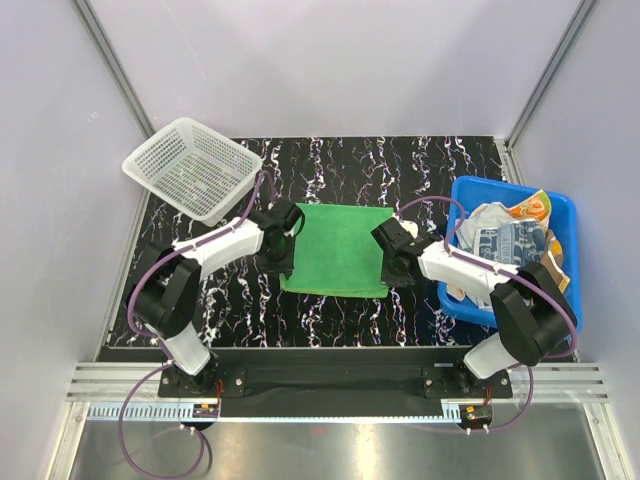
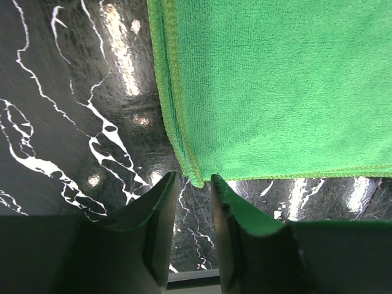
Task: Fold and stack the towels
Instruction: Fold the towel
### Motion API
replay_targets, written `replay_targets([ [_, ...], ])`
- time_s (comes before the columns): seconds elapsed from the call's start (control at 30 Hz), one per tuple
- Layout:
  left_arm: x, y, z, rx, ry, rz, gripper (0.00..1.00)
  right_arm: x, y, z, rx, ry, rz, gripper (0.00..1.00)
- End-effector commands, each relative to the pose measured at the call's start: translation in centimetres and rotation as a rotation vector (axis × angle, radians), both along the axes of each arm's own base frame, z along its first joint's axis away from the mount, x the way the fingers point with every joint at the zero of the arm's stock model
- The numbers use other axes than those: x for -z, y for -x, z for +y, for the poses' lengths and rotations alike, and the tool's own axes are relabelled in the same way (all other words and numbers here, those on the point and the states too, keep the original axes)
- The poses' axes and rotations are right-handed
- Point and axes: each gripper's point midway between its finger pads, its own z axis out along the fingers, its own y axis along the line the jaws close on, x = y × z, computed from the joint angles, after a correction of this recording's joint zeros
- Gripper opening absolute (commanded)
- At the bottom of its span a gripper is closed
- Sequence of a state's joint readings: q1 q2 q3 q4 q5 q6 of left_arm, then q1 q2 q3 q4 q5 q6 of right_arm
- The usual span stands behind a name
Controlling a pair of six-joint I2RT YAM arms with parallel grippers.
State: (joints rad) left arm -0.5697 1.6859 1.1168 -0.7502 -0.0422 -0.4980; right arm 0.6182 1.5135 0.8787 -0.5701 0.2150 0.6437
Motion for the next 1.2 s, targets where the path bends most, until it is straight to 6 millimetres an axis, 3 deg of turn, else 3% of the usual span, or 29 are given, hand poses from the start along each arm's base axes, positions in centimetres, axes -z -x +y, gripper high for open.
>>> replay_targets([
  [0.0,0.8,0.0,-0.7,0.018,0.017,-0.002,0.34,-1.6,-1.0,0.6,-0.005,-0.035,-0.043,0.0],
  [0.27,2.3,0.5,-0.4,0.025,0.001,0.028,0.31,-1.8,-1.1,0.6,-0.003,-0.036,-0.044,0.0],
  [0.4,2.3,0.4,-0.3,0.022,-0.006,0.022,0.16,-1.9,-1.0,0.6,-0.002,-0.035,-0.046,0.0],
  [0.67,1.6,0.2,0.0,0.017,-0.021,0.014,0.0,-1.5,-0.9,0.5,-0.003,-0.029,-0.036,0.0],
  [1.17,-0.9,-0.6,-0.4,-0.015,-0.003,-0.022,0.0,-2.1,-1.0,0.1,-0.004,-0.017,-0.054,0.0],
])
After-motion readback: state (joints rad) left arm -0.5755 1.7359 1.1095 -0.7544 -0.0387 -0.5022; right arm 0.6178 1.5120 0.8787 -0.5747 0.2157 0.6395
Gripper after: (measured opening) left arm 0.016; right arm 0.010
